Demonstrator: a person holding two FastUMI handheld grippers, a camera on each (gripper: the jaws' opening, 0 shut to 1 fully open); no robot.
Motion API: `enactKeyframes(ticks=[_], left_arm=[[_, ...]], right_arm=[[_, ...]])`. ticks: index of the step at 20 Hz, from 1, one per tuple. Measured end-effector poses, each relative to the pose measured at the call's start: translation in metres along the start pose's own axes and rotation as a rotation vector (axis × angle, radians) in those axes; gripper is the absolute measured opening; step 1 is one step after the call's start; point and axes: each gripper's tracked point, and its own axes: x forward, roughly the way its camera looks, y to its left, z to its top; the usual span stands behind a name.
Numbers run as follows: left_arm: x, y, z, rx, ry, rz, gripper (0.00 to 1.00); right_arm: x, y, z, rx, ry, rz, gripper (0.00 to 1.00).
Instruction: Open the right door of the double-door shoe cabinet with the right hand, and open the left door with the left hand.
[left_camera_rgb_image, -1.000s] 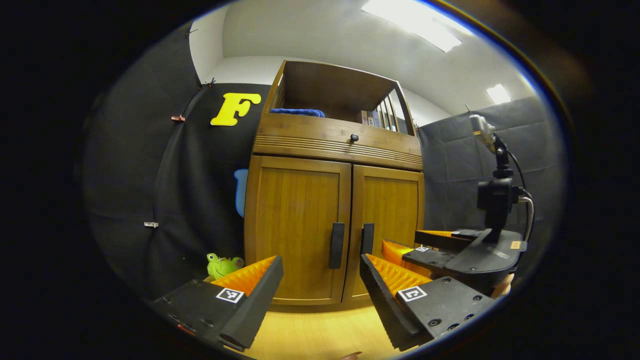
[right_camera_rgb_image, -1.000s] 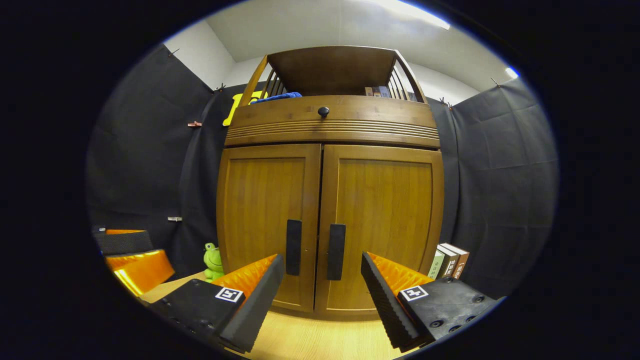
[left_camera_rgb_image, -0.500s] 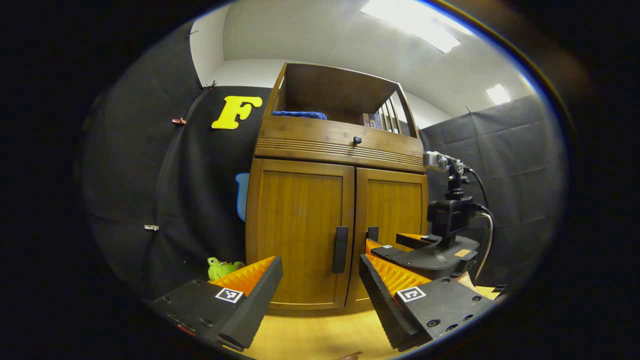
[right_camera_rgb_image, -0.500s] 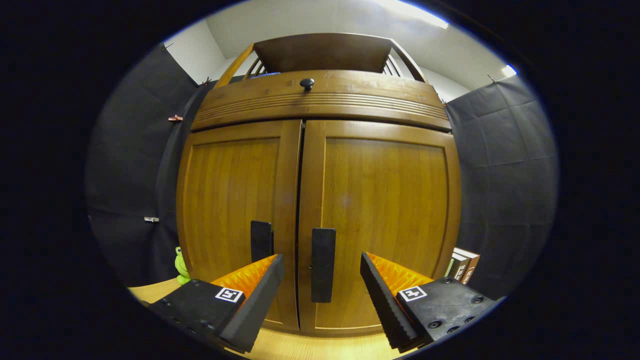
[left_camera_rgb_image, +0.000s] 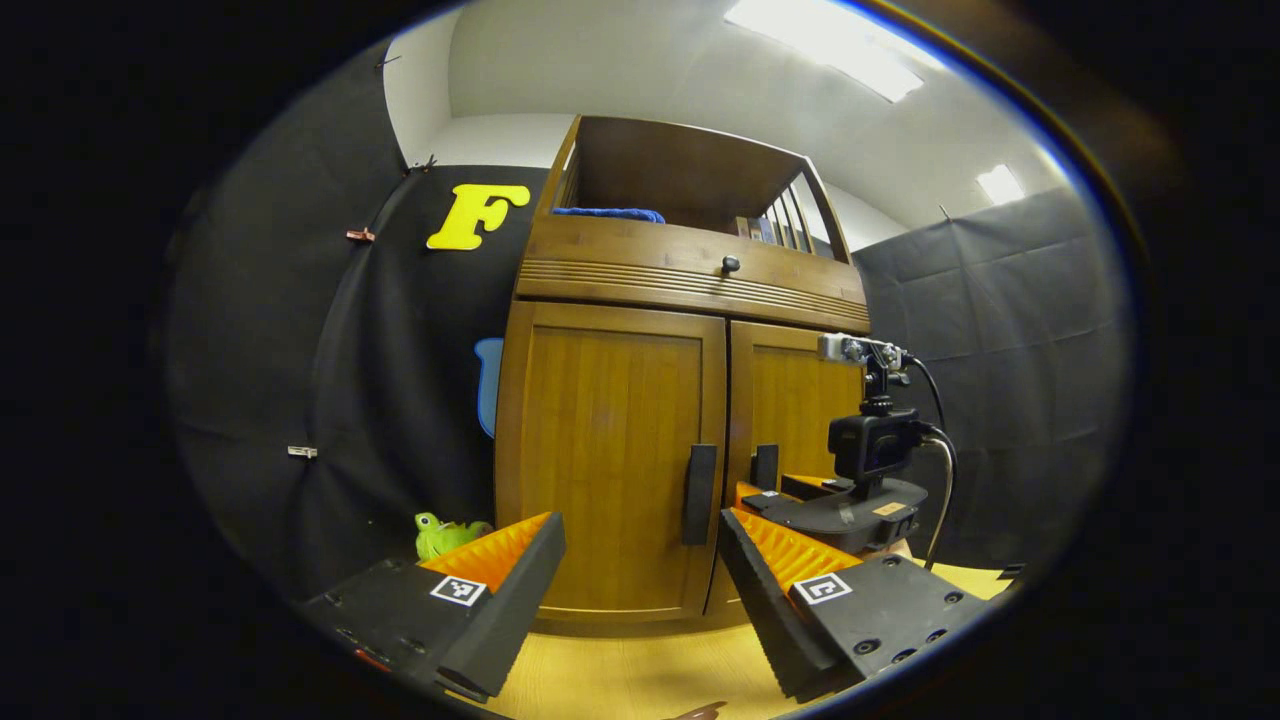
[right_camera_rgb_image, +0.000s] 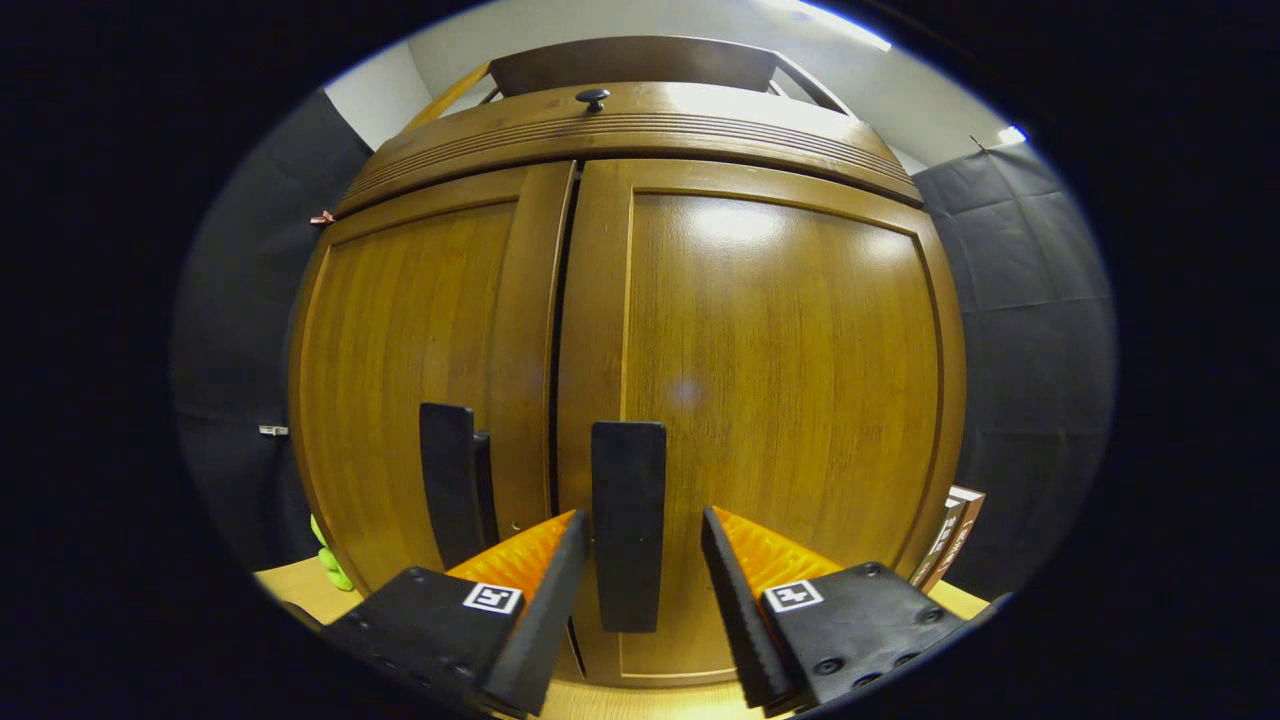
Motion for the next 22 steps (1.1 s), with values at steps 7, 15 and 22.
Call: enactKeyframes(ticks=[7,15,22], left_arm=[[0.003,-0.002,-0.007,-0.024,0.027,-0.018,0.96],[-0.001,-0.008,-0.01,-0.054,0.067,-0.034,0.96],[-0.003,-0.035,-0.016,-0.034,0.087,-0.057,0.96]], right_arm=[[-0.002,0.01,-0.004,-0.055,0.026,0.026,0.28],[-0.053,-0.001,0.002,-0.061,0.04,0.1,0.28],[-0.115,-0.032,0.013,-0.037,0.042,0.162,0.27]])
